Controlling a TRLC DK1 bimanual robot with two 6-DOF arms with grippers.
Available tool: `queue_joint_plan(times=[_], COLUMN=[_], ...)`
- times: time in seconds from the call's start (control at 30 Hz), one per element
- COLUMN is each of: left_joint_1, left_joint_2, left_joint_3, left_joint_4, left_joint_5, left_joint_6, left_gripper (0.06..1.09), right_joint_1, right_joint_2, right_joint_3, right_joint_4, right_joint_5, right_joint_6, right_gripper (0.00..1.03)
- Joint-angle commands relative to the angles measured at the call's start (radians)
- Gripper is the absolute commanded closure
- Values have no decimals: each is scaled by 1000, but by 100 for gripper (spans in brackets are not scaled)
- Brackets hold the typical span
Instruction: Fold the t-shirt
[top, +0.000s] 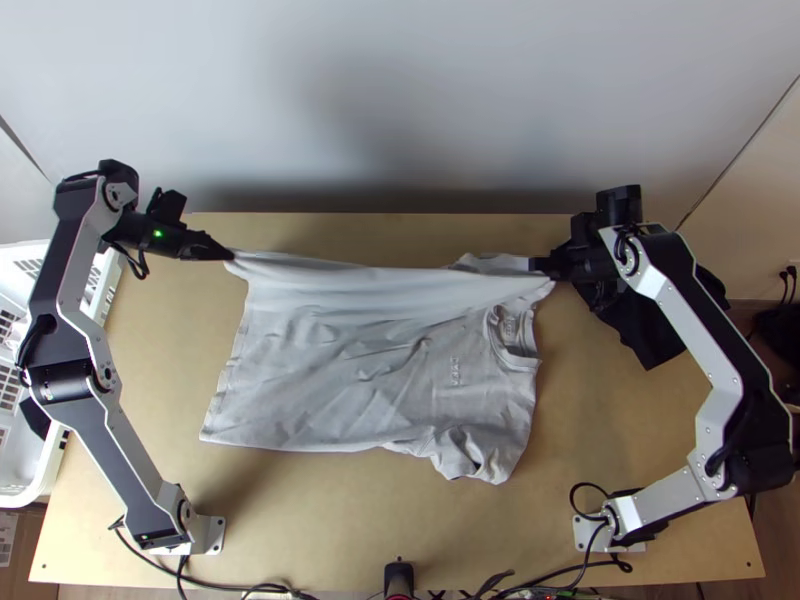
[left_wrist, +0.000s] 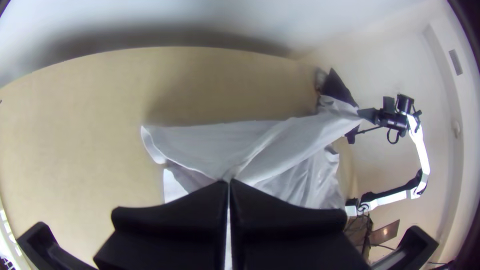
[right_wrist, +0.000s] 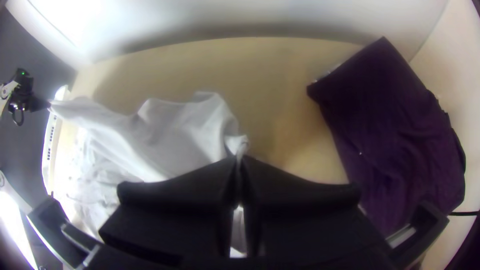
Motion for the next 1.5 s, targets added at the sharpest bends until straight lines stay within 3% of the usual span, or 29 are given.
queue_joint_plan(times=[0.0,0.43,0.83,1.07,1.47], left_joint_1=[-8,-22,-13,-13,-14], left_joint_2=[-20,-48,-17,23,29], left_joint_3=[-55,-241,-308,-365,-388], left_joint_4=[-58,-74,-72,-23,5], left_joint_5=[3,-3,-100,-201,-203], left_joint_6=[96,262,345,357,357], left_gripper=[105,105,105,105,105], right_joint_1=[11,105,114,121,114], right_joint_2=[-59,-82,-52,-9,24], right_joint_3=[-53,-210,-218,-222,-356], right_joint_4=[-35,-45,-74,-148,-65], right_joint_5=[-58,-74,-65,-13,10], right_joint_6=[-22,-51,-97,-141,-140], right_gripper=[100,100,100,100,100])
